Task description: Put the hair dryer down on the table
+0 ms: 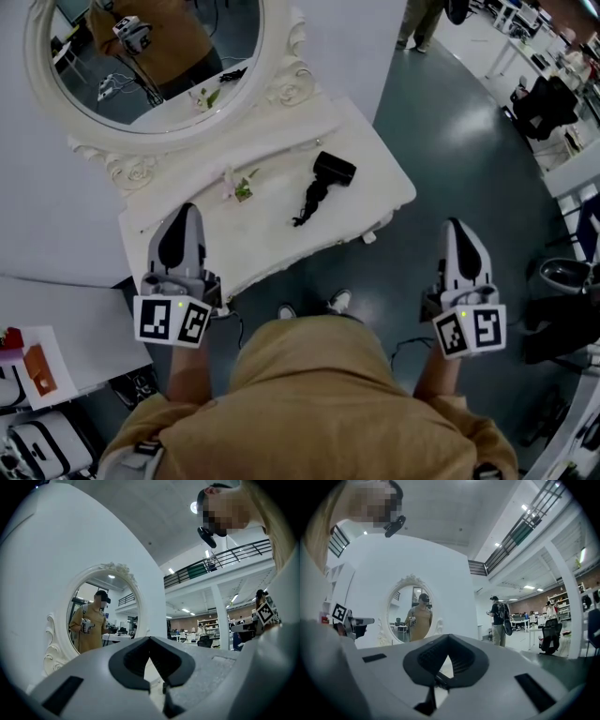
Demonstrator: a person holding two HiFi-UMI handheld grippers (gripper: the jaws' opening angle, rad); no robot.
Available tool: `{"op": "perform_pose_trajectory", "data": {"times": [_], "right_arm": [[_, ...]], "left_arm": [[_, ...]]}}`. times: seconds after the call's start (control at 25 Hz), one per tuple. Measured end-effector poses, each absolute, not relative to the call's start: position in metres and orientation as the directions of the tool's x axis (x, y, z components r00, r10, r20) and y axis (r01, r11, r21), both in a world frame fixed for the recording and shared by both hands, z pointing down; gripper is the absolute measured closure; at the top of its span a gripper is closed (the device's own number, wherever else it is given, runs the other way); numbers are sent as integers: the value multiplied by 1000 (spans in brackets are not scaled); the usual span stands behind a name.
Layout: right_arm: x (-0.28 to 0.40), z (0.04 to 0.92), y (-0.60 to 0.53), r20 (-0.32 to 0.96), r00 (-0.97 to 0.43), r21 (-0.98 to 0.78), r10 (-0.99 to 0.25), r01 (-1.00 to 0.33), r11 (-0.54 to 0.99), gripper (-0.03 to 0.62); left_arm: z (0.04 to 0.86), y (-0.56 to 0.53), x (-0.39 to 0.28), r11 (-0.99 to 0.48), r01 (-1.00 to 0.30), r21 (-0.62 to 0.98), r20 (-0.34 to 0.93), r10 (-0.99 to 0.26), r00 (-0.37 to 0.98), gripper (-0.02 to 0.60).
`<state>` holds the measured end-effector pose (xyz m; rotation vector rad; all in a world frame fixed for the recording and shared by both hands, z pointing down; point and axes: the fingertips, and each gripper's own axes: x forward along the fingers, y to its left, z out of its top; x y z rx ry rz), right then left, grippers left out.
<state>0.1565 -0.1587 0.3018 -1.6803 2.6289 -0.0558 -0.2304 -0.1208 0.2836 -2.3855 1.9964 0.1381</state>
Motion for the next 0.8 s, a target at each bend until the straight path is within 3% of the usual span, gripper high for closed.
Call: {"op": "perform_pose_trajectory", "data": {"times": [0.8], "right_arm": [[165, 297, -188, -25, -443, -35, -896, -895, 444, 592]], "left_arm": [[278, -154, -208, -187, -982, 26, -102, -978, 183, 578]]}}
